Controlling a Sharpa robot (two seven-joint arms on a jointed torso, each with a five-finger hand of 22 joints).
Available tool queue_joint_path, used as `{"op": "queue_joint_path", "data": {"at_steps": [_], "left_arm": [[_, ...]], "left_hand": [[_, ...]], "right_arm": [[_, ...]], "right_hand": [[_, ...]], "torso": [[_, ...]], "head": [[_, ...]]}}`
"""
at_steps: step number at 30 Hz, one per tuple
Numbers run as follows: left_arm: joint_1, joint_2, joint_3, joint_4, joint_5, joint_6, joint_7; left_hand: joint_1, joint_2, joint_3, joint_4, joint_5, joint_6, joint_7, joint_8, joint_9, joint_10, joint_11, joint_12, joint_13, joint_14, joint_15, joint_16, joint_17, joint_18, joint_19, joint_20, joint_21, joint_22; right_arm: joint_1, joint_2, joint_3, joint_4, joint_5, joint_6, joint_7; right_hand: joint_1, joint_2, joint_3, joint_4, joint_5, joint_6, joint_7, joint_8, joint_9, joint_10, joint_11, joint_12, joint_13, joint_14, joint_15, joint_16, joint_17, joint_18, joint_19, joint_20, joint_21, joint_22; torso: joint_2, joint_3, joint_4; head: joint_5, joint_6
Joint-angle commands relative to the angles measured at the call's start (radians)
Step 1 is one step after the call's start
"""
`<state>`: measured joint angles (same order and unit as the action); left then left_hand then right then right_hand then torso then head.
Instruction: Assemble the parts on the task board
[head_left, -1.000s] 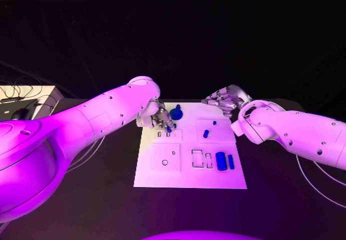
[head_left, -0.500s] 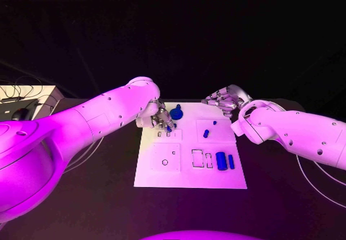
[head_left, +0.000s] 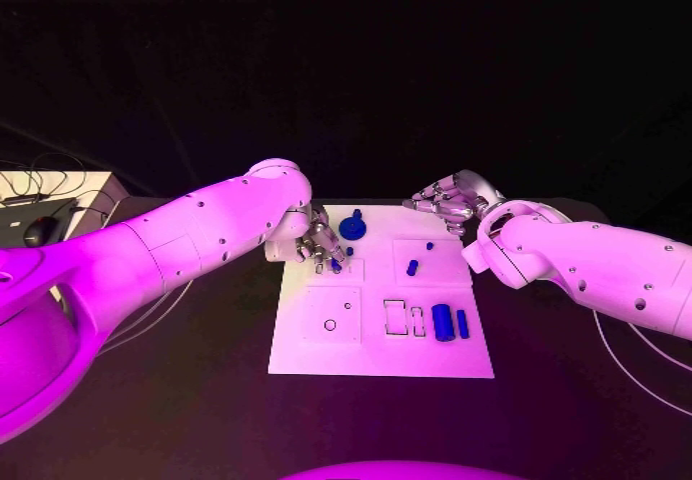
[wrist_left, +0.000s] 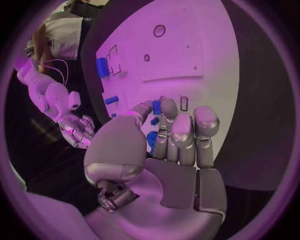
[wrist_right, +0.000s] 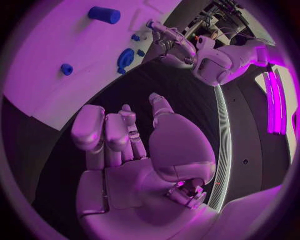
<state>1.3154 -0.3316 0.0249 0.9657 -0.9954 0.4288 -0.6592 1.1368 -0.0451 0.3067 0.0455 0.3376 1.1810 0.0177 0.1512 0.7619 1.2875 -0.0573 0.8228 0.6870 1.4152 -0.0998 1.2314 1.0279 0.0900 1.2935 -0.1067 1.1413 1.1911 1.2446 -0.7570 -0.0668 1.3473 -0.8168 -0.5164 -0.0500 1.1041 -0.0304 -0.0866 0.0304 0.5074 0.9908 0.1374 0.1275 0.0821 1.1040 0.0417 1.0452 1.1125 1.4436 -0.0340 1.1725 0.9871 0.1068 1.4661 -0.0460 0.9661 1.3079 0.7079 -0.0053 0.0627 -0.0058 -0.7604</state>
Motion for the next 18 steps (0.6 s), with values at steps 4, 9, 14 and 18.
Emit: {"op": "queue_joint_path", "data": {"at_steps": [4,9,14,18], "left_arm": [[-0.003,-0.019,0.001,0.048,0.02,-0.051,0.006],[-0.008,-0.028,0.001,0.063,0.011,-0.089,0.014],[-0.012,-0.03,0.001,0.065,0.007,-0.109,0.019],[-0.016,-0.029,0.0,0.066,0.005,-0.108,0.019]], "left_hand": [[0.032,0.026,0.158,-0.143,0.005,0.008,-0.004,0.006,0.003,0.012,-0.008,0.001,-0.001,0.004,-0.003,-0.001,-0.001,-0.005,0.008,0.004,0.005,0.007],[0.03,0.024,0.164,-0.142,0.005,0.008,-0.005,0.007,0.004,0.012,-0.008,0.0,-0.001,0.003,-0.003,-0.002,-0.002,-0.005,0.008,0.003,0.005,0.007],[0.029,0.025,0.165,-0.141,0.005,0.008,-0.005,0.008,0.004,0.013,-0.008,0.001,-0.001,0.003,-0.003,-0.002,-0.003,-0.005,0.009,0.003,0.005,0.008],[0.029,0.025,0.165,-0.141,0.005,0.008,-0.005,0.008,0.004,0.013,-0.008,0.001,-0.001,0.003,-0.003,-0.002,-0.003,-0.005,0.009,0.003,0.005,0.008]], "right_arm": [[-0.002,-0.002,0.0,0.0,-0.009,0.014,0.008],[-0.003,-0.003,0.0,0.0,-0.009,0.015,0.008],[-0.004,-0.002,0.0,-0.001,-0.009,0.016,0.008],[-0.004,-0.002,0.0,-0.001,-0.008,0.017,0.008]], "right_hand": [[-0.006,0.004,-0.006,-0.004,0.006,0.001,0.006,-0.003,0.001,-0.006,-0.001,-0.004,0.0,-0.003,-0.004,-0.006,0.0,0.006,0.05,-0.006,-0.007,0.126],[-0.006,0.004,-0.006,-0.004,0.006,0.001,0.006,-0.003,0.001,-0.006,-0.001,-0.004,0.0,-0.003,-0.004,-0.006,0.0,0.006,0.05,-0.006,-0.007,0.126],[-0.006,0.004,-0.006,-0.004,0.006,0.001,0.006,-0.003,0.001,-0.006,-0.001,-0.004,0.0,-0.003,-0.004,-0.006,0.0,0.006,0.05,-0.006,-0.007,0.126],[-0.006,0.004,-0.006,-0.004,0.006,0.001,0.006,-0.003,0.001,-0.006,-0.001,-0.004,0.0,-0.003,-0.004,-0.006,0.0,0.006,0.05,-0.006,-0.007,0.126]], "torso": [[-0.004,-0.0024,0.0042],[-0.005,-0.002,0.0034],[-0.003,-0.0013,0.0035],[-0.002,-0.0011,0.0024]], "head": [[-0.001,-0.004],[0.003,-0.003],[0.005,-0.001],[0.006,-0.002]]}}
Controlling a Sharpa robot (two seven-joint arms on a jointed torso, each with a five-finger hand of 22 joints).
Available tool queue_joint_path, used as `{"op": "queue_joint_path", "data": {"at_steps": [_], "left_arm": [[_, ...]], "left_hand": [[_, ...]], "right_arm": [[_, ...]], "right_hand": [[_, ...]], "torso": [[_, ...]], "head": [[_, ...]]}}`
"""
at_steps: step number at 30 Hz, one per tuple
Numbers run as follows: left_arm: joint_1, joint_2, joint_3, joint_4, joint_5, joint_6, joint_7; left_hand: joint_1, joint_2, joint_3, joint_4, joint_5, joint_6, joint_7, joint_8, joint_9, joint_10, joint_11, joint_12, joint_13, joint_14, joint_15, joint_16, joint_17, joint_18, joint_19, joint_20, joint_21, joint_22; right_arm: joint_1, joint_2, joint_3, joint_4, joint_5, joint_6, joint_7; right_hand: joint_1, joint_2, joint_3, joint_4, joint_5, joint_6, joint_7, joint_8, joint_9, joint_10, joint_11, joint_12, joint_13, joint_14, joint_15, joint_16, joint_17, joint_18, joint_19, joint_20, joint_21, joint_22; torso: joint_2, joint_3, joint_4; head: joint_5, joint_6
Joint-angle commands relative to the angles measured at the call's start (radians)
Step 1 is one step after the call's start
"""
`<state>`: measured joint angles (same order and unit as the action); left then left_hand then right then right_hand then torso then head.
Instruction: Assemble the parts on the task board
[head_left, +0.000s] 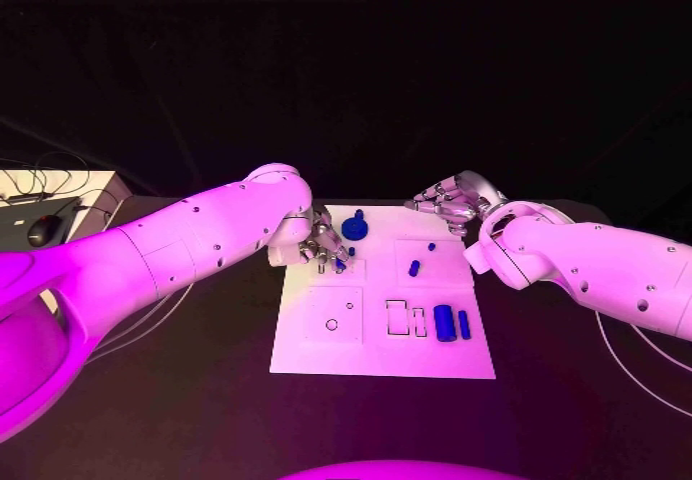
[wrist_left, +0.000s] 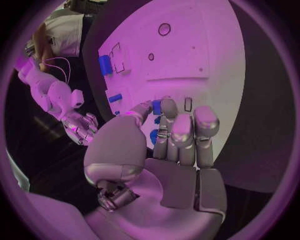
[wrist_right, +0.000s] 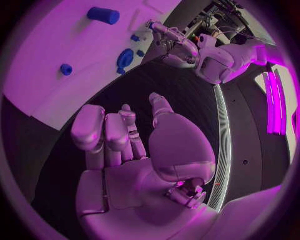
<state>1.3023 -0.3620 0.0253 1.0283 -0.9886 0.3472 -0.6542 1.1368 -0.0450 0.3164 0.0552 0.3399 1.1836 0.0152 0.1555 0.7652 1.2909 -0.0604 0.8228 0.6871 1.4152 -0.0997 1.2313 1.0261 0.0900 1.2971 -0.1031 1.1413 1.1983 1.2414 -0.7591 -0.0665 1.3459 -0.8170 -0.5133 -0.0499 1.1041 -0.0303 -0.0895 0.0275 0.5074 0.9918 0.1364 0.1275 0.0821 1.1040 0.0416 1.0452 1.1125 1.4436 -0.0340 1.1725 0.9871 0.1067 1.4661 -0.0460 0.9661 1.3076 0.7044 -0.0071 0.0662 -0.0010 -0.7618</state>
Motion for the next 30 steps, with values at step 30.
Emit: {"op": "queue_joint_path", "data": {"at_steps": [30], "left_arm": [[-0.015,-0.005,-0.004,0.009,-0.034,0.011,0.01]], "left_hand": [[0.03,0.024,0.161,-0.15,0.002,0.004,-0.002,0.005,0.002,0.009,-0.005,0.0,-0.001,0.003,-0.003,0.0,-0.002,-0.004,0.004,0.001,0.004,0.002]], "right_arm": [[-0.001,-0.001,0.0,0.001,-0.008,0.013,0.008]], "right_hand": [[-0.006,0.004,-0.004,-0.001,0.006,0.0,0.007,-0.003,0.001,-0.006,-0.001,-0.004,0.0,-0.003,-0.004,-0.006,0.0,0.006,0.05,-0.006,-0.007,0.126]], "torso": [[0.003,0.0005,-0.0016]], "head": [[0.005,-0.011]]}}
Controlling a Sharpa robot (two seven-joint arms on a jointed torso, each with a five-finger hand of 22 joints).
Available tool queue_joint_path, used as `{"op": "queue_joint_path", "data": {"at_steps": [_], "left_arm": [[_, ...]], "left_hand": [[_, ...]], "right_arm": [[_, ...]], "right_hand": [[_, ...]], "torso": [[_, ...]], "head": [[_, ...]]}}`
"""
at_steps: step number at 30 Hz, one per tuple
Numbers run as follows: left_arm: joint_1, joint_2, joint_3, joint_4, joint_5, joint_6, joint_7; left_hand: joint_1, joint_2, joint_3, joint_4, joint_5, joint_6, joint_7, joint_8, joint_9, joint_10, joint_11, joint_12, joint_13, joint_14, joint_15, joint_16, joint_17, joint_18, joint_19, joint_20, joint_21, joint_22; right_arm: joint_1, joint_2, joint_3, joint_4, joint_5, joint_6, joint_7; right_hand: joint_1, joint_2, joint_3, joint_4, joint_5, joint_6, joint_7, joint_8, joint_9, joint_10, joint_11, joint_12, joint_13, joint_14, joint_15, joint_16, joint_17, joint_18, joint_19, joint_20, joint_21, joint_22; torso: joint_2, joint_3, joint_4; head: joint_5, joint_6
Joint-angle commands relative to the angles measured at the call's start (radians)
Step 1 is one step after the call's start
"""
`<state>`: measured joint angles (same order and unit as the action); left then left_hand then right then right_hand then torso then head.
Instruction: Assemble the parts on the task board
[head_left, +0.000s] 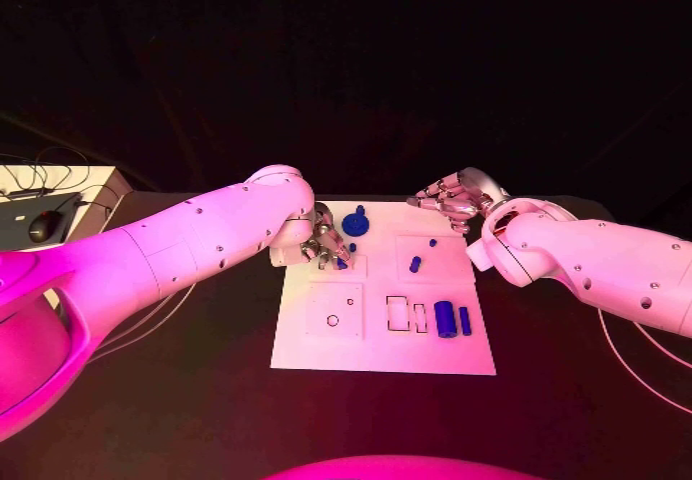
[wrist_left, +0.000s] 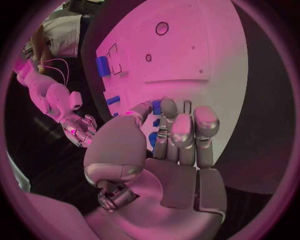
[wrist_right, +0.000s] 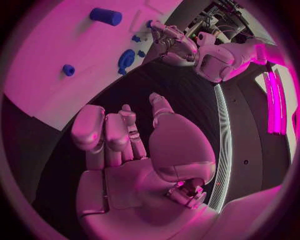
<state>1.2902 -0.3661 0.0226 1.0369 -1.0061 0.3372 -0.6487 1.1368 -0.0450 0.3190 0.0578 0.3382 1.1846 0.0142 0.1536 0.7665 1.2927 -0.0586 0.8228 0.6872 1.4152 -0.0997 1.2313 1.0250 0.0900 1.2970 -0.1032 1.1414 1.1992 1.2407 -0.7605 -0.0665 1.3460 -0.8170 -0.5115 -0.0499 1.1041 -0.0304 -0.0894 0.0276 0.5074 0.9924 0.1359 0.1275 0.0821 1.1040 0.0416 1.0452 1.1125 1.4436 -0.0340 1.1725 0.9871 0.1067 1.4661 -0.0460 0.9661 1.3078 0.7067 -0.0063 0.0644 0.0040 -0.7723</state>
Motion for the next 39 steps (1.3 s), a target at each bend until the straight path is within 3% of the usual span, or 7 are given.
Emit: {"op": "queue_joint_path", "data": {"at_steps": [1,39], "left_arm": [[-0.003,-0.001,-0.002,-0.001,-0.02,0.021,0.004],[-0.003,-0.013,-0.002,0.003,-0.029,0.044,0.002]], "left_hand": [[0.03,0.024,0.158,-0.152,0.003,0.003,-0.001,0.007,0.001,0.007,-0.006,0.0,-0.001,0.003,-0.003,0.0,-0.001,-0.004,0.005,0.001,0.004,0.001],[0.03,0.022,0.159,-0.154,0.004,0.004,-0.001,0.007,0.001,0.009,-0.007,-0.001,-0.001,0.003,-0.003,0.0,-0.002,-0.006,0.006,0.001,0.005,0.004]], "right_arm": [[0.0,0.0,0.0,0.001,-0.008,0.011,0.008],[0.0,0.001,0.0,-0.003,-0.009,0.011,0.007]], "right_hand": [[-0.006,0.004,-0.004,-0.001,0.006,0.0,0.007,-0.003,0.001,-0.006,-0.001,-0.004,0.0,-0.003,-0.004,-0.006,0.0,0.006,0.05,-0.006,-0.007,0.126],[-0.006,0.004,-0.004,-0.001,0.006,0.0,0.007,-0.003,0.001,-0.006,-0.001,-0.004,0.0,-0.003,-0.004,-0.006,0.0,0.006,0.05,-0.006,-0.007,0.126]], "torso": [[0.001,-0.0001,-0.0002],[0.0,0.0005,-0.001]], "head": [[0.0,-0.001],[-0.002,-0.003]]}}
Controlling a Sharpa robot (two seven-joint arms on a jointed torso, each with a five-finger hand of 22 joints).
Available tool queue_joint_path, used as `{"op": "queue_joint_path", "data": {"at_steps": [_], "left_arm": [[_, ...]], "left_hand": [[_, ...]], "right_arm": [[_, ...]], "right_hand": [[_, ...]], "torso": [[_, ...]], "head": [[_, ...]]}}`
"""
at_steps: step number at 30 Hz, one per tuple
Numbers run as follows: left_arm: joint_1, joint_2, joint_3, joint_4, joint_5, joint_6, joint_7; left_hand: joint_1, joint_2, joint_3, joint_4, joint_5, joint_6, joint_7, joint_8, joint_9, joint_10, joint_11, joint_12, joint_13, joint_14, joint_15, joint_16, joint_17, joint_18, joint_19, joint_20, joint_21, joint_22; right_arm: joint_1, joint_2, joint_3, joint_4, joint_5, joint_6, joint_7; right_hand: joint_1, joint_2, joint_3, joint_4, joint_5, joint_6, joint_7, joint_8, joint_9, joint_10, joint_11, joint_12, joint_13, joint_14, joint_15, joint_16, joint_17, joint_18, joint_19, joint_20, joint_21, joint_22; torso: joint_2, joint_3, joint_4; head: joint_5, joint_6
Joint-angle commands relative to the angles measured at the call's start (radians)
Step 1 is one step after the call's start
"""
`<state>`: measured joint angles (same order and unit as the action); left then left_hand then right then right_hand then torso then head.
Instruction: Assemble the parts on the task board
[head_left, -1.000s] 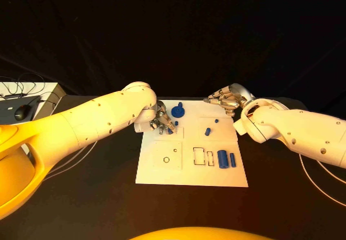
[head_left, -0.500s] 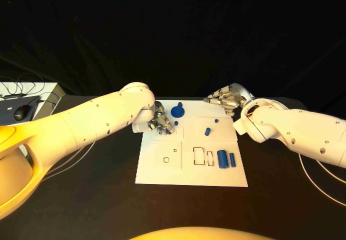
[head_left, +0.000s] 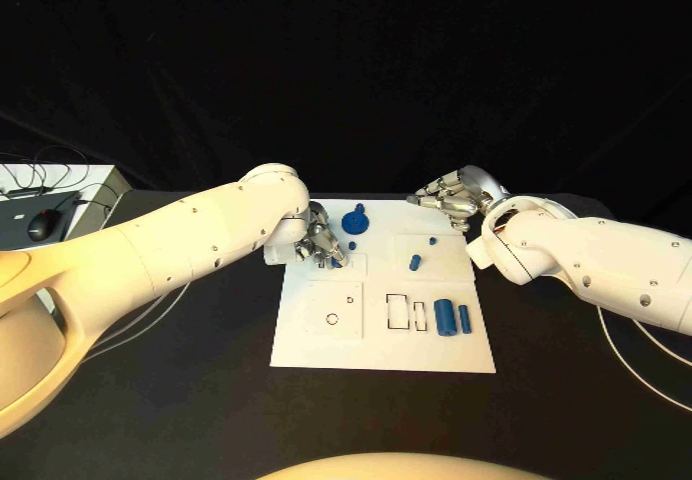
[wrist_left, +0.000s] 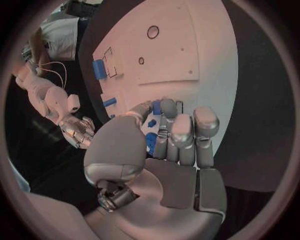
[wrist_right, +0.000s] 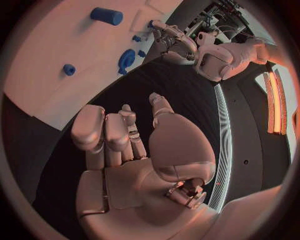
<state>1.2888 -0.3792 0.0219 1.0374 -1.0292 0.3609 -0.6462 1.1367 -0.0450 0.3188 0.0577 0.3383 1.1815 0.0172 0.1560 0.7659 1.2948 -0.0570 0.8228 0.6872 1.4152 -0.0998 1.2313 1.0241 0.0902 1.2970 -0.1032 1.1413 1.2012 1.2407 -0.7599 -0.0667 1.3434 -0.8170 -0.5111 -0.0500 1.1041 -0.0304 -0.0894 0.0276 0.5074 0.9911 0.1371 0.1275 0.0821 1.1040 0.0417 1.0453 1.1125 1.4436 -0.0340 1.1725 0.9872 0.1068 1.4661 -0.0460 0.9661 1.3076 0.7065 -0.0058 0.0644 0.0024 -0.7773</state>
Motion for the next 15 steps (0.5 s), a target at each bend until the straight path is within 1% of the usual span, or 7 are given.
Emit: {"op": "queue_joint_path", "data": {"at_steps": [1,8,15], "left_arm": [[-0.002,0.001,-0.001,0.003,-0.006,0.02,0.0],[-0.002,0.004,-0.001,-0.001,-0.006,0.02,0.001],[-0.002,0.011,-0.001,-0.012,-0.004,0.025,0.005]], "left_hand": [[0.03,0.022,0.16,-0.154,0.004,0.007,-0.004,0.005,0.001,0.007,-0.008,-0.001,-0.001,0.003,-0.003,0.0,-0.001,-0.006,0.006,0.001,0.005,0.002],[0.03,0.021,0.16,-0.155,0.003,0.008,-0.004,0.005,0.001,0.008,-0.008,-0.001,-0.002,0.003,-0.002,0.001,0.0,-0.007,0.006,0.001,0.006,0.003],[0.03,0.021,0.161,-0.156,0.003,0.009,-0.004,0.005,0.001,0.008,-0.009,-0.001,-0.002,0.003,-0.002,0.003,0.001,-0.007,0.007,0.001,0.006,0.004]], "right_arm": [[0.0,0.0,0.0,0.0,-0.008,0.011,0.007],[0.0,0.001,0.0,-0.001,-0.009,0.011,0.007],[0.0,0.002,0.0,-0.001,-0.009,0.011,0.007]], "right_hand": [[-0.006,0.004,-0.004,-0.001,0.006,0.001,0.006,-0.003,0.001,-0.006,-0.001,-0.004,0.0,-0.003,-0.004,-0.006,0.0,0.006,0.05,-0.006,-0.007,0.126],[-0.006,0.004,-0.004,-0.001,0.006,0.001,0.006,-0.003,0.001,-0.006,-0.001,-0.004,0.0,-0.003,-0.004,-0.006,0.0,0.006,0.05,-0.006,-0.007,0.126],[-0.006,0.004,-0.004,-0.001,0.006,0.001,0.006,-0.003,0.001,-0.006,-0.001,-0.004,0.0,-0.003,-0.004,-0.006,0.0,0.006,0.05,-0.006,-0.007,0.126]], "torso": [[0.0,-0.0002,-0.0012],[0.0,0.0006,-0.0003],[0.0,0.0002,-0.0001]], "head": [[0.0,0.002],[0.0,0.002],[0.0,0.002]]}}
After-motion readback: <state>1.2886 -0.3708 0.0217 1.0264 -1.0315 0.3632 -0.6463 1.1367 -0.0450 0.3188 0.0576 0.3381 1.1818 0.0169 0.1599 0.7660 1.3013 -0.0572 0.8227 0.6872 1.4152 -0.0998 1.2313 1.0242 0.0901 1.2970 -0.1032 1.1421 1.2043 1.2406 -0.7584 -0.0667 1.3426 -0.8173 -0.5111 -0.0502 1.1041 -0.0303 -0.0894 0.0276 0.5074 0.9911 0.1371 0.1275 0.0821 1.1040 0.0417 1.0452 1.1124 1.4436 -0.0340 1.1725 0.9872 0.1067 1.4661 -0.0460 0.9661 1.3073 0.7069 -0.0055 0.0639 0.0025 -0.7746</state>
